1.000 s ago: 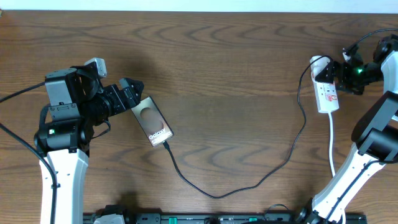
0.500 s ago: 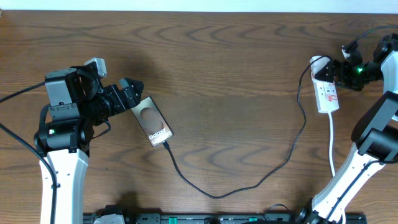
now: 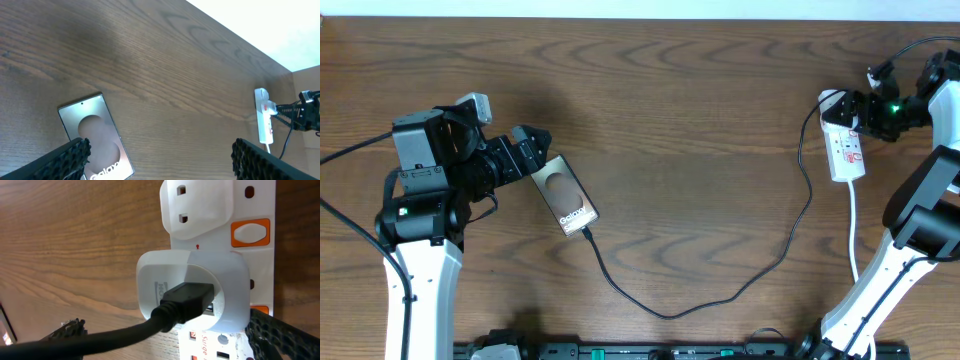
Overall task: Plug charger to phone and switch on socket
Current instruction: 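Press the orange switch beside the charger adapter with the right gripper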
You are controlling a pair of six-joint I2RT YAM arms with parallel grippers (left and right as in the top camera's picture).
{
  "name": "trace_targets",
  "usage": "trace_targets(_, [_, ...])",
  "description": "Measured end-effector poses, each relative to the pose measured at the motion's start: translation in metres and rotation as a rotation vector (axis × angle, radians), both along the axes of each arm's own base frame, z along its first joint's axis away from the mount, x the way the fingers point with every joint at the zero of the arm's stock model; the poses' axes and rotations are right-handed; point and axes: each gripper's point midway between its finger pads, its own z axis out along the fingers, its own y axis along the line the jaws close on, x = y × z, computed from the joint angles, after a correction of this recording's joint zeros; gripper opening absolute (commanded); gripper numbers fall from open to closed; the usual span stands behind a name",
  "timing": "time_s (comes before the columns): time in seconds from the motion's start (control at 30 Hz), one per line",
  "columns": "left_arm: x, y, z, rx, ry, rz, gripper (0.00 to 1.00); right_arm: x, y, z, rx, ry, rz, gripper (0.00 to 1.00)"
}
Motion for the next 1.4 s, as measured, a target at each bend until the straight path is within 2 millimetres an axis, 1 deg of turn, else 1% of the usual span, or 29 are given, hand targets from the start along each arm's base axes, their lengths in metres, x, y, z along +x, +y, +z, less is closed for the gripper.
trace_targets(0.4, [0.0, 0.0, 0.0, 0.0, 0.0, 0.0, 0.92, 0.0001, 0.0, 0.0, 0.019, 0.03, -0.053, 0.99])
trace_targets(0.53, [-0.0001, 0.0, -0.0001, 0.0, 0.0, 0.0, 0.93, 0.0011, -0.0005, 0.0001, 0.018, 0.027, -0.056, 0.99])
trace_targets(0.9, [0.0, 0.0, 0.0, 0.0, 0.0, 0.0, 0.92, 0.0044, 0.0024, -0.0012, -0.001, 0.025, -0.051, 0.99])
trace_targets(1.4, [-0.0001, 0.0, -0.0001, 0.0, 0.0, 0.0, 0.92, 0.004, 0.0034, -0.0042, -0.025, 0.049, -0.063, 0.99])
